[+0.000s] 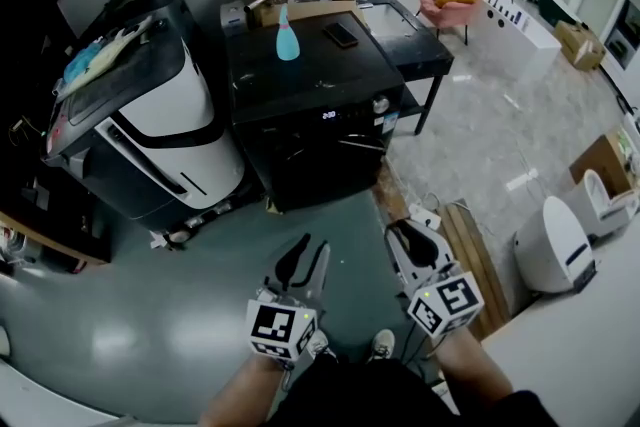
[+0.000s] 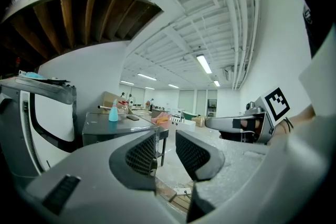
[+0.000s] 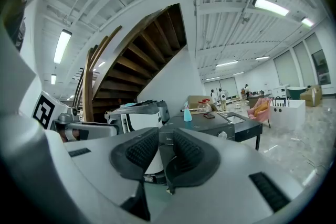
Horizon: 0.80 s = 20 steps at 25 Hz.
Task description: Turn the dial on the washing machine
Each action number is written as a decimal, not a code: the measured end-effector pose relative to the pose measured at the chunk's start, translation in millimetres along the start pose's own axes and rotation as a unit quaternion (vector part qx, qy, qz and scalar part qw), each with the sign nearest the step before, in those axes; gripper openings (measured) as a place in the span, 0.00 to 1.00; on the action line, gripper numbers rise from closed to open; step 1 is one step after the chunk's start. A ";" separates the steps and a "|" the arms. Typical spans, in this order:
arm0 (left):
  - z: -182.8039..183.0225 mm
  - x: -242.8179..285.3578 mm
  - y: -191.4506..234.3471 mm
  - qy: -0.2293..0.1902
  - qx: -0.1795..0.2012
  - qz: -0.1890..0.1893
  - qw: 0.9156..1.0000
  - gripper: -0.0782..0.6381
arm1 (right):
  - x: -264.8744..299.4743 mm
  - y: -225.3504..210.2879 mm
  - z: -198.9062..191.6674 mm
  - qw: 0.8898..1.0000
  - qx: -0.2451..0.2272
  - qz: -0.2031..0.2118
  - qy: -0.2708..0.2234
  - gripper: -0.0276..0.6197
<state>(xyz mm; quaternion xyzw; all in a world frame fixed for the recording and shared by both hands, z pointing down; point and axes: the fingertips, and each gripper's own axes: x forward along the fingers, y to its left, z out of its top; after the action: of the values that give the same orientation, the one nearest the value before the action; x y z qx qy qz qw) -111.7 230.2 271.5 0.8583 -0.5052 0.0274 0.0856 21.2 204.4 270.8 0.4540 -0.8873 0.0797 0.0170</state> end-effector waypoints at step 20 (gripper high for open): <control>-0.4 -16.1 95.3 0.012 0.018 -0.025 0.999 0.43 | 87.8 52.4 -6.1 0.999 -0.025 -0.020 -0.003 0.40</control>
<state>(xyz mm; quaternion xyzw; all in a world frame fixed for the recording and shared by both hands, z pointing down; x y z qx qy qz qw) -202.6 198.9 281.1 0.8719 -0.4815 0.0443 0.0770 -72.9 164.9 279.3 0.4714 -0.8798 0.0556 0.0273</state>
